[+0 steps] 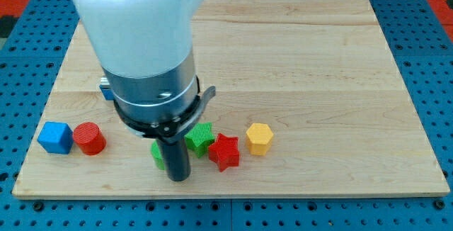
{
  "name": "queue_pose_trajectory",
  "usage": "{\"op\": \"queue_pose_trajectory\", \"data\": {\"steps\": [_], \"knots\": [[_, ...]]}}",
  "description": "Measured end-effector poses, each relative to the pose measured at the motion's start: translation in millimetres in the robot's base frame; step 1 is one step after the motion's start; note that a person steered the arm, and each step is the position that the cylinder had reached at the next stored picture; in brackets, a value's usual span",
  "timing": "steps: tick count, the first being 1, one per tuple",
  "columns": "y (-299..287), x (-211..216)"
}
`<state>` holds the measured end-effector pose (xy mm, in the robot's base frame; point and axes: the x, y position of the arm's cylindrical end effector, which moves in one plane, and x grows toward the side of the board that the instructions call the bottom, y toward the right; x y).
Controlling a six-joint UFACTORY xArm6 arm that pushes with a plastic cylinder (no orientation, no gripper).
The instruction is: Move the red star into the yellow hexagon
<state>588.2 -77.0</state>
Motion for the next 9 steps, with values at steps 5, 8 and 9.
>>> {"op": "queue_pose_trajectory", "data": {"steps": [5,8,9], "knots": [[43.4,21.7],[78.9,5.1],[81.1,5.6]]}}
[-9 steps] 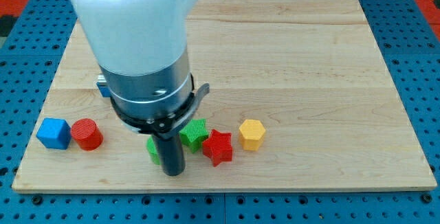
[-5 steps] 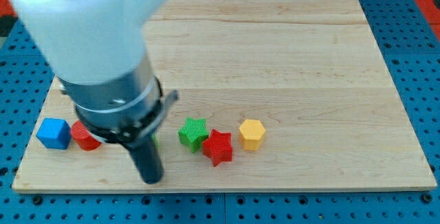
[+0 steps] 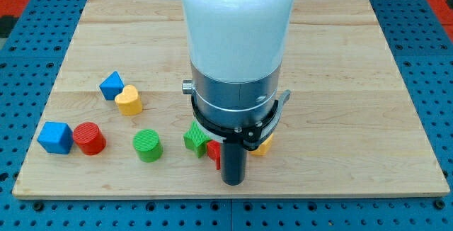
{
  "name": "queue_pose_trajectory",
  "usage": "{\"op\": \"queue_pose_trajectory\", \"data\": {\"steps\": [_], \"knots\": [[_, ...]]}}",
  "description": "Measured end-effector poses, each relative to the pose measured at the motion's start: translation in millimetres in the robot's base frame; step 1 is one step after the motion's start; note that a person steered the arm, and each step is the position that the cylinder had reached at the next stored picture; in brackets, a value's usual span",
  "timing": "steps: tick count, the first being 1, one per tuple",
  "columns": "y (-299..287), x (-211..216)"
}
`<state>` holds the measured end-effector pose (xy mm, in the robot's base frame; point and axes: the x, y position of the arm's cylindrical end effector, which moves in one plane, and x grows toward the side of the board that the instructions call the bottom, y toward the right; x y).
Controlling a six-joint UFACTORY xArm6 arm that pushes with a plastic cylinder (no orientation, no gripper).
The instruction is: Move the red star into the yellow hexagon
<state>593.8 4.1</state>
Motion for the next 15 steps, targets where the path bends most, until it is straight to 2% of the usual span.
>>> {"op": "queue_pose_trajectory", "data": {"steps": [3,6,8,9,10,13,15], "knots": [[-16.8,-23.5],[-5.2,-20.7],[32.9,-20.7],[38.9,3.9],[7.0,21.0],[-97.3,0.3],[-64.9,-6.4]]}}
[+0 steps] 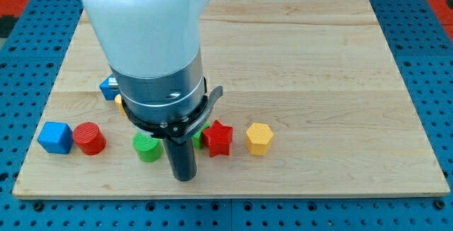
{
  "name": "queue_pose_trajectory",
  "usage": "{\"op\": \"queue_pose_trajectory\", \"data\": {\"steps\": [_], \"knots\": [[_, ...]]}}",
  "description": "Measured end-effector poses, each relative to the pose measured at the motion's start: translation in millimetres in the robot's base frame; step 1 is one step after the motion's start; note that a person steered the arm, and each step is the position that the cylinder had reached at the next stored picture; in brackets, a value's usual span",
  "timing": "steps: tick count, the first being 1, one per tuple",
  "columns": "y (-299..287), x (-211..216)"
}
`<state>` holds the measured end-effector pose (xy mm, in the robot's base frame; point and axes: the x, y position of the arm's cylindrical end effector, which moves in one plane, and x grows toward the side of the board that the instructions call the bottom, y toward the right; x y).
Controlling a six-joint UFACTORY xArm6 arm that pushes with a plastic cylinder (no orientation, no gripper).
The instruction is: Move the red star into the yellow hexagon
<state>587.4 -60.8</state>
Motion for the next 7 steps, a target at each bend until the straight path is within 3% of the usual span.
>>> {"op": "queue_pose_trajectory", "data": {"steps": [3,6,7], "knots": [[-2.6,-26.9],[85.3,-27.3],[88.7,-7.5]]}}
